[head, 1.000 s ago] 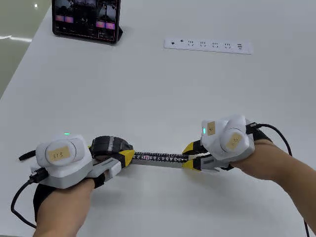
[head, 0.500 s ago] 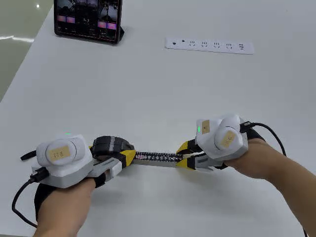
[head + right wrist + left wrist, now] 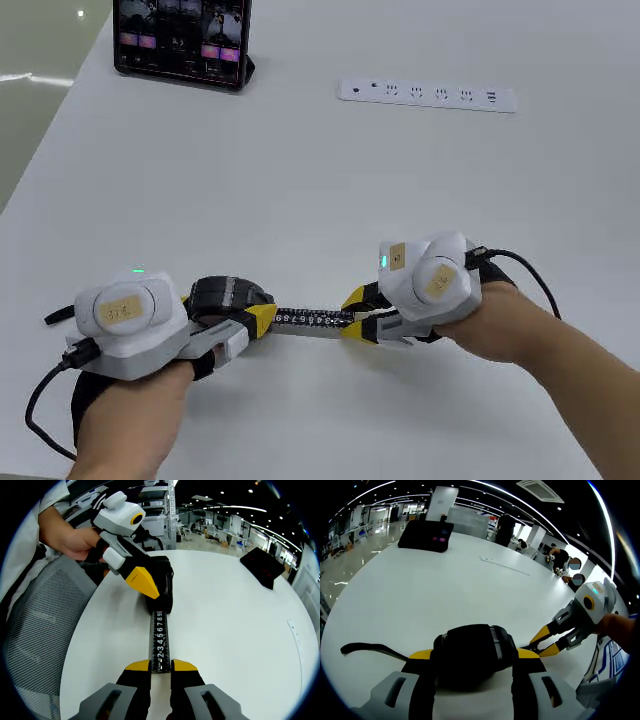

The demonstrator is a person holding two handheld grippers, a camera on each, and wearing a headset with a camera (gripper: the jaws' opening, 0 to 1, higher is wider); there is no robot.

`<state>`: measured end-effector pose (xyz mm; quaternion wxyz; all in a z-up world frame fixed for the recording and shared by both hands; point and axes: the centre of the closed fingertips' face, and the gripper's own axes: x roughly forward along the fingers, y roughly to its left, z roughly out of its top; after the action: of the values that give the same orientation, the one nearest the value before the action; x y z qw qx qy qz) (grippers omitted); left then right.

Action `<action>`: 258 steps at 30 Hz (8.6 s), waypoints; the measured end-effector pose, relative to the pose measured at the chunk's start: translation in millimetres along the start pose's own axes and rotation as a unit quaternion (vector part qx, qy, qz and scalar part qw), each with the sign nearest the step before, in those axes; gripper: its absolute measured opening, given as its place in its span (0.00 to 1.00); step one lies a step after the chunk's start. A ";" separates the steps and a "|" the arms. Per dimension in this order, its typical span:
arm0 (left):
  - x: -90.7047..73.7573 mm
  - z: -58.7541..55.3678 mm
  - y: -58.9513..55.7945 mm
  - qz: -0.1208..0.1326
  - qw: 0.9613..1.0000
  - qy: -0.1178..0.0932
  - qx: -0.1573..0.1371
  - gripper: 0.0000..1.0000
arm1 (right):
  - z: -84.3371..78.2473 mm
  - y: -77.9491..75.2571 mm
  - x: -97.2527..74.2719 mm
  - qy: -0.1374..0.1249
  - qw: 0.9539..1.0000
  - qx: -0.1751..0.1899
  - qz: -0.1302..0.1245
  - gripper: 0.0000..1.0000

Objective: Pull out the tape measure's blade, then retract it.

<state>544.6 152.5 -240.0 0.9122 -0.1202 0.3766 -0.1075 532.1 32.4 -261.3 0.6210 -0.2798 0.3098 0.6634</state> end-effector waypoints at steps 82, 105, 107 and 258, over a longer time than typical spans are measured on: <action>0.0 -0.6 0.6 -0.016 1.000 0.000 -0.009 0.60 | 57.0 1.4 51.2 -0.052 0.998 0.022 0.006 0.13; -1.5 0.6 -0.5 -0.016 1.000 0.004 0.009 0.60 | 55.1 -0.4 42.2 -0.055 0.998 0.042 -0.005 0.25; -2.7 1.5 -1.2 -0.018 1.000 0.002 0.011 0.61 | 54.8 0.0 41.2 -0.056 0.997 0.044 -0.006 0.25; -86.9 -32.9 16.5 -0.147 0.939 0.079 0.302 0.99 | -78.9 67.1 -127.2 -0.063 0.957 0.222 -0.174 0.99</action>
<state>462.7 188.5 -210.1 0.8471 0.1158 0.3756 -0.3577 473.3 -112.7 -212.3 0.7914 -0.1418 0.3565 0.4758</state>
